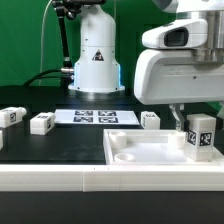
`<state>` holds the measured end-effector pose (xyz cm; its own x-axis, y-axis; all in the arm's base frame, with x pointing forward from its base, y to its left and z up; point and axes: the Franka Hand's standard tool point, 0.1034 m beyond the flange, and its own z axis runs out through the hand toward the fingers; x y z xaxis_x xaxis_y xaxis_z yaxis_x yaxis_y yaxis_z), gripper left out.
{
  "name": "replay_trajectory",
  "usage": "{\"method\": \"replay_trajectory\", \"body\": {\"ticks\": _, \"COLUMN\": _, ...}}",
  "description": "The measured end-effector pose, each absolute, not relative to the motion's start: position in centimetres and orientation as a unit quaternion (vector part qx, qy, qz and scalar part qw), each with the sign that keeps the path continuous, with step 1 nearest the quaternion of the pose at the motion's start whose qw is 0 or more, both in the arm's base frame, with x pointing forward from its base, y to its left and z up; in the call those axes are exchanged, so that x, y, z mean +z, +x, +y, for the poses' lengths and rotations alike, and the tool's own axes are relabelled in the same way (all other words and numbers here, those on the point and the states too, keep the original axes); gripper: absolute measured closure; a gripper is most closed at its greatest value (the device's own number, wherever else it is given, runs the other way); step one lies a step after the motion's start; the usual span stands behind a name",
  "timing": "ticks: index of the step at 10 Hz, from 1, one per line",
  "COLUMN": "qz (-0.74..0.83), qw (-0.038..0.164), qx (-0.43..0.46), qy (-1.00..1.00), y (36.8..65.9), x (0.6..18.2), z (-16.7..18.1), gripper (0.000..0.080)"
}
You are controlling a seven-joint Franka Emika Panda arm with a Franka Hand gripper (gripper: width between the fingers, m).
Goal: Assemble one leg
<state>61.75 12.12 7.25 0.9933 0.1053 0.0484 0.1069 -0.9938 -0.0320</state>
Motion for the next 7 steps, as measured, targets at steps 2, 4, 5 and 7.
{"method": "replay_trajectory", "body": {"ticks": 2, "qz": -0.043, "qw": 0.017, "qx": -0.023, "qy": -0.999, "y": 61.76, "x": 7.24, "z": 12.03, "gripper": 0.0511}}
{"method": "replay_trajectory", "body": {"ticks": 4, "qz": 0.011, "qw": 0.026, "qx": -0.023, "qy": -0.999, "y": 61.90, "x": 7.28, "z": 11.69, "gripper": 0.0511}}
{"method": "replay_trajectory", "body": {"ticks": 5, "qz": 0.090, "qw": 0.036, "qx": -0.026, "qy": -0.995, "y": 61.94, "x": 7.19, "z": 11.71, "gripper": 0.0511}}
{"method": "replay_trajectory", "body": {"ticks": 7, "qz": 0.189, "qw": 0.045, "qx": -0.034, "qy": -0.980, "y": 61.99, "x": 7.15, "z": 11.77, "gripper": 0.0511}}
